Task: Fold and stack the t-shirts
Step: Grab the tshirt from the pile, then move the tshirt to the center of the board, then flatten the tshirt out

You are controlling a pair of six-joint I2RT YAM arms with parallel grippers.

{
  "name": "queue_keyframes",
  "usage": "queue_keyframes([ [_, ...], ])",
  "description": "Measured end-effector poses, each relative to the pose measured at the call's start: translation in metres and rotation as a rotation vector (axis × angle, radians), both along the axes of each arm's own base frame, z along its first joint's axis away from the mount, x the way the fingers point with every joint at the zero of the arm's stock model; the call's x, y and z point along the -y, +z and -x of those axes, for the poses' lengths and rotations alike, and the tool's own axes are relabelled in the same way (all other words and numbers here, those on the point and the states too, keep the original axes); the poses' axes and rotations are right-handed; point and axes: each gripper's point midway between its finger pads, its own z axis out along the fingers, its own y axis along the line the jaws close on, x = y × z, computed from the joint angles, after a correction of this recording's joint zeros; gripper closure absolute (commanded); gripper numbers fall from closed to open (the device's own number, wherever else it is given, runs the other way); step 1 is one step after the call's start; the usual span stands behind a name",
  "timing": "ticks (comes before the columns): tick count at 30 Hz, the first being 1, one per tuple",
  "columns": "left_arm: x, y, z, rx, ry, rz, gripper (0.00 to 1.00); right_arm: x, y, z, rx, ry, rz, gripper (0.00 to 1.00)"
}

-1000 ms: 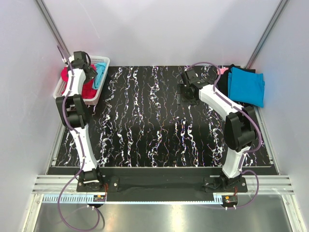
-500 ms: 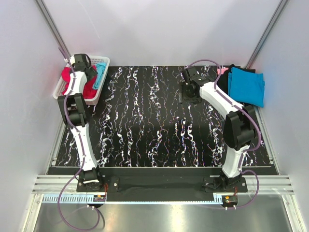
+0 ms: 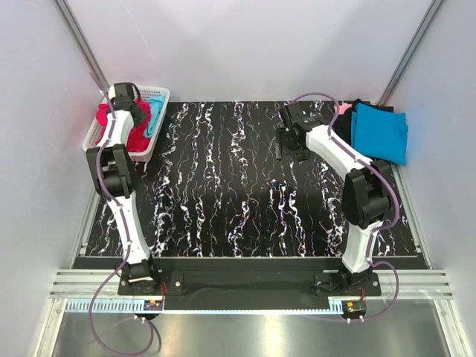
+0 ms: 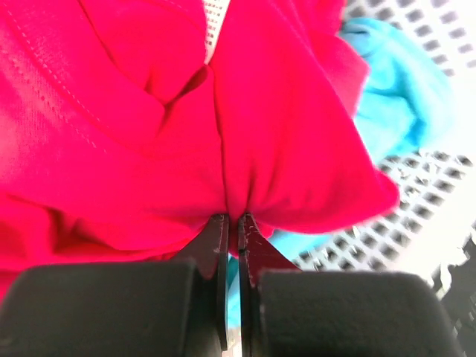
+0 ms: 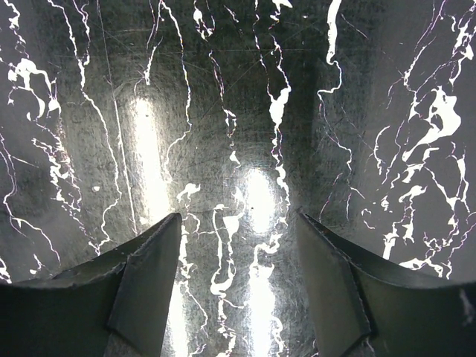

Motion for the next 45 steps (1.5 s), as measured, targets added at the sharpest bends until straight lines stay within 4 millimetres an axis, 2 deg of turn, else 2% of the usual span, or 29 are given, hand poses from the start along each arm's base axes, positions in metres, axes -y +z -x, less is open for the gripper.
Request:
queue_keyframes([
  [2, 0.008, 0.019, 0.005, 0.014, -0.022, -0.013, 1.00, 0.000, 0.000, 0.000, 0.000, -0.007, -0.001, 0.31],
  [4, 0.021, 0.046, 0.011, 0.040, -0.055, -0.030, 1.00, 0.001, 0.000, 0.000, 0.002, -0.016, -0.001, 0.31],
  [8, 0.065, 0.125, 0.023, 0.161, -0.156, -0.074, 1.00, 0.008, 0.001, -0.004, 0.016, -0.056, 0.015, 0.33],
  [10, 0.099, 0.175, 0.036, 0.245, -0.230, -0.098, 1.00, 0.017, 0.005, -0.006, 0.029, -0.109, 0.013, 0.34],
  [13, 0.153, 0.236, 0.065, 0.356, -0.356, -0.132, 1.00, 0.043, 0.020, -0.008, 0.068, -0.214, 0.000, 0.35],
  [15, 0.187, 0.261, 0.092, 0.403, -0.449, -0.142, 1.00, 0.069, 0.039, -0.007, 0.118, -0.297, 0.002, 0.35],
  [17, 0.227, 0.277, 0.123, 0.442, -0.585, -0.128, 1.00, 0.094, 0.062, -0.006, 0.180, -0.370, 0.007, 0.35],
  [19, 0.263, 0.286, 0.162, 0.482, -0.739, -0.093, 1.00, 0.109, 0.086, -0.002, 0.243, -0.416, 0.004, 0.35],
  [20, 0.273, 0.284, 0.180, 0.495, -0.798, -0.079, 1.00, 0.112, 0.095, 0.000, 0.266, -0.425, 0.000, 0.35],
  [22, 0.287, 0.282, 0.222, 0.510, -0.905, -0.053, 1.00, 0.115, 0.111, 0.005, 0.309, -0.437, -0.013, 0.35],
  [24, 0.293, 0.287, 0.255, 0.535, -0.990, -0.033, 1.00, 0.114, 0.118, 0.009, 0.328, -0.438, -0.025, 0.35],
  [25, 0.294, 0.292, 0.265, 0.550, -1.015, -0.028, 0.83, 0.114, 0.118, 0.012, 0.327, -0.439, -0.027, 0.35],
  [27, 0.293, 0.307, 0.282, 0.597, -1.047, -0.038, 0.65, 0.114, 0.112, 0.017, 0.312, -0.439, -0.025, 0.35],
  [29, 0.288, 0.320, 0.293, 0.641, -1.050, -0.058, 0.02, 0.114, 0.101, 0.023, 0.283, -0.436, -0.023, 0.35],
  [30, 0.284, 0.325, 0.298, 0.661, -1.040, -0.070, 0.01, 0.113, 0.096, 0.025, 0.271, -0.432, -0.025, 0.35],
  [34, 0.256, 0.328, 0.307, 0.674, -0.908, -0.133, 0.01, 0.109, 0.085, 0.032, 0.235, -0.416, -0.039, 0.35],
  [37, 0.231, 0.324, 0.300, 0.640, -0.772, -0.187, 0.01, 0.104, 0.087, 0.037, 0.232, -0.394, -0.070, 0.34],
  [39, 0.224, 0.315, 0.292, 0.602, -0.721, -0.201, 0.01, 0.097, 0.092, 0.039, 0.238, -0.360, -0.105, 0.33],
  [42, 0.228, 0.291, 0.278, 0.515, -0.712, -0.184, 0.01, 0.083, 0.094, 0.043, 0.231, -0.295, -0.167, 0.31],
  [45, 0.247, 0.244, 0.258, 0.362, -0.742, -0.141, 0.01, 0.071, 0.079, 0.054, 0.185, -0.247, -0.212, 0.31],
])
